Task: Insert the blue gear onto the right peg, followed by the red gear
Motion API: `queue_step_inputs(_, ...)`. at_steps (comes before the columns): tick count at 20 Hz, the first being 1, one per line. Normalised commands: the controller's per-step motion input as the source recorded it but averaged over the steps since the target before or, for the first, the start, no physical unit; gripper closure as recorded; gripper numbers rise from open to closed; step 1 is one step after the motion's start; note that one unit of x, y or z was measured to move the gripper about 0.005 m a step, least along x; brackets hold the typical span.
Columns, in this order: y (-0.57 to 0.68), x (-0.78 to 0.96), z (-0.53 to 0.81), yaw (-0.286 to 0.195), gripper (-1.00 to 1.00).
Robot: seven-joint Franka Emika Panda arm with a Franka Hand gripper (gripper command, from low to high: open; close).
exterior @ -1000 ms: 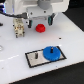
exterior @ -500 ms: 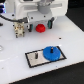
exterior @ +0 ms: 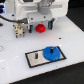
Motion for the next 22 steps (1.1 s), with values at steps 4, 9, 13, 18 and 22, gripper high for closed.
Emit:
queue_step_inputs(4,0.17,-0.06,0.04,0.000,1.00)
queue_step_inputs(9,0.03,0.00,0.23,0.000,1.00)
queue_step_inputs(13,0.00,0.24,0.58,0.000,1.00)
queue_step_inputs(18,0.00,0.50,0.54,0.000,1.00)
queue_step_inputs(22,0.00,0.65,0.51,0.000,1.00)
